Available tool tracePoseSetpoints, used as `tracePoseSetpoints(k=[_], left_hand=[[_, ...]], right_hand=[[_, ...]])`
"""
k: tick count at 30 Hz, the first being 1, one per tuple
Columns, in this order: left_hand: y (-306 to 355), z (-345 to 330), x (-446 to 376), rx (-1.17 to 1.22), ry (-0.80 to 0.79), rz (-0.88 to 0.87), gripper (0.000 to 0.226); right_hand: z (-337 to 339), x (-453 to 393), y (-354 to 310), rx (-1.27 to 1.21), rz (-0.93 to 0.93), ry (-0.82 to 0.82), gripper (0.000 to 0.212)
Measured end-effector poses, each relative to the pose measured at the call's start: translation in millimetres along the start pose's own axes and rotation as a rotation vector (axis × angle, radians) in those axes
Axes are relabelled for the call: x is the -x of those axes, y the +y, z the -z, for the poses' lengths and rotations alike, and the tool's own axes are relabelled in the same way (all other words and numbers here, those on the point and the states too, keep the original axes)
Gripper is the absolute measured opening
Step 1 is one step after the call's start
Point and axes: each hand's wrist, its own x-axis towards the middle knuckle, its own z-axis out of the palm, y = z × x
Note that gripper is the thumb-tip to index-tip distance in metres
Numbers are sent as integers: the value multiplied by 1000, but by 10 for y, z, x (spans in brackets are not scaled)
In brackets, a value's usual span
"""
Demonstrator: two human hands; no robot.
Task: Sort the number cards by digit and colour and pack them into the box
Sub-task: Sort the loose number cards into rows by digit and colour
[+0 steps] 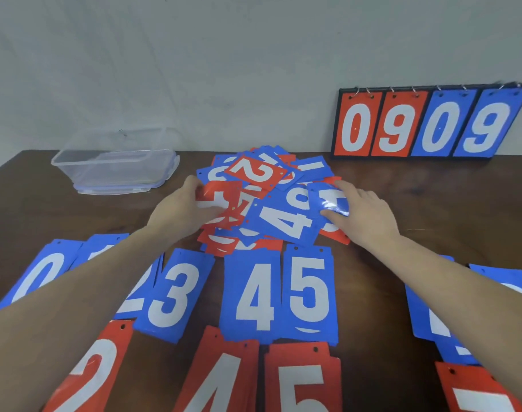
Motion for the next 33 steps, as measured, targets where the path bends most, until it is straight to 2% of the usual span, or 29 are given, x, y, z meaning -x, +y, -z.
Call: tracePoseSetpoints(k=[5,8,11,14,16,19,23,27,31,33], left_hand=[[17,115,228,287,44,-67,53],[40,148,406,364,71,-83,48],[62,191,601,420,86,-66,44],[39,188,775,411,105,-12,38],[-11,162,878,447,101,35,36],[-140,137,1020,679,63,119,33],[-411,197,1165,916,92,164,16],[-715,319,1344,980,140,199,2],[-1096,461,1571,995,187,197,35],[-1298,533,1686,973,214,212,44]], right_hand=[[112,59,6,-38,12,115,75],[243,116,-43,-88,25,167,49],[401,200,-132,-322,-31,155,27],[523,274,-314,-640,-80,135,24],[555,342,-496,-822,-118,41,24],[482,450,-746,-1037,-178,-168,28],[303,540,-981,-1033,-163,-313,24],[143,598,-1199,-983,-151,-355,13],[6,689,-1424,-986,-126,-373,21],[-56,742,-1550,-989,-114,-414,24]])
